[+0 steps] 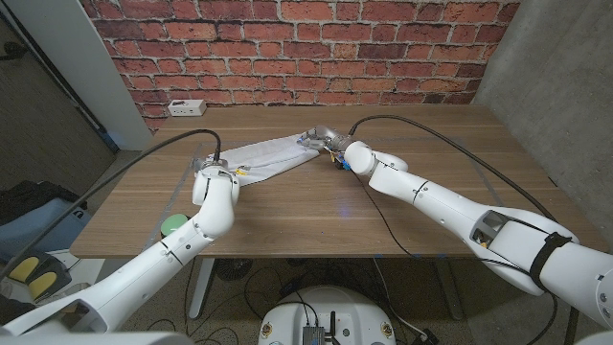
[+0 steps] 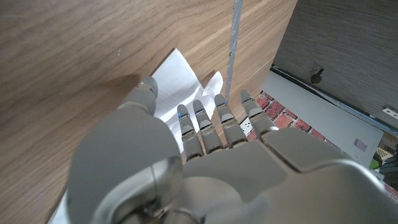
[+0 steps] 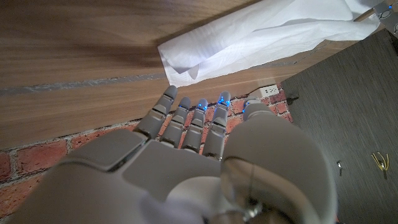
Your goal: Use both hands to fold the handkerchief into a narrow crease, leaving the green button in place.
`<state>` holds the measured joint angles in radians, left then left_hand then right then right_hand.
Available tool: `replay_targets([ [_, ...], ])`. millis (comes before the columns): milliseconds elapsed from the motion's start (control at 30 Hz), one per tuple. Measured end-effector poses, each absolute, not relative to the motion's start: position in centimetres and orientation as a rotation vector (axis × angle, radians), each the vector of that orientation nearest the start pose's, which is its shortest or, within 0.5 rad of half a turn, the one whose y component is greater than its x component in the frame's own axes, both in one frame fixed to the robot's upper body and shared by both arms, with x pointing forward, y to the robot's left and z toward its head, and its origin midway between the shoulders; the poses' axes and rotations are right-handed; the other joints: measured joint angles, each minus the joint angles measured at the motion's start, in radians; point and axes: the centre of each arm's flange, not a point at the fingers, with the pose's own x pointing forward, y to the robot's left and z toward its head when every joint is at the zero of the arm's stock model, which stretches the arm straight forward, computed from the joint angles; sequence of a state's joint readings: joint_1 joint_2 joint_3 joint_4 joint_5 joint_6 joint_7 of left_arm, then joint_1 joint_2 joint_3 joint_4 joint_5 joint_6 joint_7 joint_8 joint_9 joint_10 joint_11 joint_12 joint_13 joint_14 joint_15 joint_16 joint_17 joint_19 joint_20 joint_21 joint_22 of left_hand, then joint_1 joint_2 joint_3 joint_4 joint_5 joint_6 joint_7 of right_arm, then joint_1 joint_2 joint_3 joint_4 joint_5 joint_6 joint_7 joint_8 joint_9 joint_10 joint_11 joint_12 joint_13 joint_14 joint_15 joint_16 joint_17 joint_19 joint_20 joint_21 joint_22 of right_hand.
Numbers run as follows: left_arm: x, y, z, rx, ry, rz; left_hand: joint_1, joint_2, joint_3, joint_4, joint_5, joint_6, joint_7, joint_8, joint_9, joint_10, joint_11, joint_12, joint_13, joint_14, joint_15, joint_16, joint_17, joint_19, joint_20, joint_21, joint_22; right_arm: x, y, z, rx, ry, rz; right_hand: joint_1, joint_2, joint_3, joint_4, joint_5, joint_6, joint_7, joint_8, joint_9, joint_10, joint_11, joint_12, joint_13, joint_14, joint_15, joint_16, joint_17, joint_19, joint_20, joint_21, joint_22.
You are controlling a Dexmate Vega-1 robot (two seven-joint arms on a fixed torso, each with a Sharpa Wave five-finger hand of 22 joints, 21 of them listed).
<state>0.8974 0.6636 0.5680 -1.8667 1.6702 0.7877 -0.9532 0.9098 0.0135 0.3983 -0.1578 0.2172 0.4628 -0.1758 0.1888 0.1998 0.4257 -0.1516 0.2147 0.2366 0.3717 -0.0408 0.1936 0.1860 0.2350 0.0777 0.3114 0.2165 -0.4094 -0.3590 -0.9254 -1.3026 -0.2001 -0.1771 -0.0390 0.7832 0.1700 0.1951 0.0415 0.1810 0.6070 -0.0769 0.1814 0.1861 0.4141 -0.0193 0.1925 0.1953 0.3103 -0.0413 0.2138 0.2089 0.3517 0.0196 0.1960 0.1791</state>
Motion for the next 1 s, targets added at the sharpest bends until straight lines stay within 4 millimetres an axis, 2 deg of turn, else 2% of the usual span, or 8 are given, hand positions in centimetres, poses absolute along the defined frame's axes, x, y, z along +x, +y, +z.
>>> replay_targets([
  [200, 57.1, 29.1, -1.7, 1.822, 0.345, 0.43, 0.04, 0.025, 0.005, -0.005, -0.012, -0.013, 0.008, 0.0, 0.0, 0.0, 0.0, 0.0, -0.005, 0.002, -0.002, 0.007, 0.0, 0.042, -0.021, 0.019, 0.0, 67.3, -4.5, 3.2, -1.064, -0.578, 0.285, 0.0, 0.0, 0.004, -0.004, 0.0, 0.0, 0.0, 0.0, 0.0, 0.0, 0.0, 0.0, 0.0, 0.0, 0.0, 0.0, 0.0, 0.0, 0.0, 0.0, 0.0],
  [333, 57.6, 29.1, -1.9, 1.818, 0.354, 0.408, 0.07, 0.06, 0.015, -0.001, -0.017, -0.019, 0.013, 0.0, -0.001, 0.002, 0.002, 0.0, -0.004, 0.004, -0.004, 0.007, 0.003, 0.051, -0.019, 0.026, 0.005, 67.3, -4.5, 3.3, -1.064, -0.582, 0.282, 0.0, 0.0, 0.007, -0.007, 0.0, 0.004, 0.004, 0.004, 0.0, 0.0, 0.0, 0.0, 0.0, 0.0, 0.0, -0.007, -0.005, 0.0, 0.0, 0.0, 0.0],
  [400, 57.8, 29.1, -2.0, 1.815, 0.353, 0.402, 0.072, 0.093, 0.021, 0.005, -0.018, -0.02, 0.016, 0.004, -0.003, 0.008, 0.008, 0.002, -0.004, 0.008, 0.0, 0.015, 0.007, 0.055, -0.015, 0.032, 0.005, 67.3, -4.5, 3.4, -1.065, -0.583, 0.281, 0.0, 0.0, 0.008, -0.008, 0.0, 0.004, 0.004, 0.004, 0.0, 0.0, 0.0, 0.0, 0.0, 0.0, 0.0, -0.007, -0.005, 0.0, 0.0, 0.0, 0.0],
  [533, 58.2, 29.2, -2.1, 1.809, 0.351, 0.388, 0.095, 0.147, 0.048, 0.006, -0.025, 0.008, 0.039, 0.012, -0.003, 0.031, 0.015, 0.012, -0.008, 0.038, -0.006, 0.022, 0.005, 0.063, -0.02, 0.041, 0.01, 67.3, -4.5, 3.4, -1.069, -0.587, 0.277, 0.0, 0.0, 0.008, -0.008, 0.0, 0.004, 0.004, 0.004, 0.0, 0.0, 0.0, 0.0, 0.0, 0.0, 0.0, -0.007, -0.005, 0.0, 0.0, 0.0, 0.0],
  [700, 58.7, 29.4, -2.2, 1.796, 0.328, 0.367, 0.133, 0.185, 0.107, 0.008, -0.025, 0.054, 0.038, 0.026, -0.002, 0.095, 0.01, 0.032, -0.014, 0.113, -0.006, 0.027, -0.006, 0.089, -0.046, 0.073, 0.022, 67.3, -4.6, 3.6, -1.073, -0.591, 0.27, -0.004, -0.004, 0.012, -0.012, 0.0, 0.008, 0.008, 0.004, 0.0, 0.0, 0.0, 0.0, 0.0, 0.0, 0.0, -0.007, -0.005, 0.0, 0.0, 0.0, 0.0],
  [800, 59.0, 29.5, -2.4, 1.782, 0.311, 0.346, 0.13, 0.181, 0.126, 0.013, -0.035, 0.061, 0.038, 0.026, -0.002, 0.122, 0.0, 0.037, -0.017, 0.143, -0.008, 0.03, -0.009, 0.105, -0.062, 0.093, 0.028, 67.3, -4.6, 3.6, -1.075, -0.594, 0.267, -0.004, -0.004, 0.012, -0.012, 0.0, 0.009, 0.009, 0.004, 0.0, 0.0, 0.0, 0.0, 0.0, 0.0, 0.0, -0.007, -0.005, 0.0, 0.0, 0.0, 0.0],
  [933, 59.3, 29.6, -2.5, 1.779, 0.301, 0.328, 0.06, 0.112, 0.073, 0.043, -0.047, 0.015, 0.043, 0.005, -0.002, 0.085, 0.001, 0.012, -0.023, 0.096, -0.007, -0.002, -0.009, 0.087, -0.06, 0.099, 0.032, 67.2, -4.7, 3.7, -1.077, -0.596, 0.264, -0.004, -0.004, 0.015, -0.015, 0.0, 0.009, 0.009, 0.007, 0.0, 0.0, 0.0, 0.004, 0.0, 0.008, 0.0, -0.007, -0.009, 0.0, 0.0, 0.0, 0.0],
  [1000, 59.4, 29.6, -2.5, 1.774, 0.292, 0.318, 0.021, 0.111, 0.054, 0.057, -0.047, -0.007, 0.044, -0.002, -0.002, 0.059, 0.01, 0.0, -0.023, 0.055, -0.005, -0.017, -0.009, 0.061, -0.044, 0.099, 0.032, 67.2, -4.7, 3.7, -1.079, -0.598, 0.26, -0.004, -0.004, 0.016, -0.016, 0.0, 0.009, 0.009, 0.007, 0.0, 0.004, 0.004, 0.004, 0.0, 0.008, 0.0, -0.007, -0.009, 0.0, 0.0, 0.002, 0.0],
])
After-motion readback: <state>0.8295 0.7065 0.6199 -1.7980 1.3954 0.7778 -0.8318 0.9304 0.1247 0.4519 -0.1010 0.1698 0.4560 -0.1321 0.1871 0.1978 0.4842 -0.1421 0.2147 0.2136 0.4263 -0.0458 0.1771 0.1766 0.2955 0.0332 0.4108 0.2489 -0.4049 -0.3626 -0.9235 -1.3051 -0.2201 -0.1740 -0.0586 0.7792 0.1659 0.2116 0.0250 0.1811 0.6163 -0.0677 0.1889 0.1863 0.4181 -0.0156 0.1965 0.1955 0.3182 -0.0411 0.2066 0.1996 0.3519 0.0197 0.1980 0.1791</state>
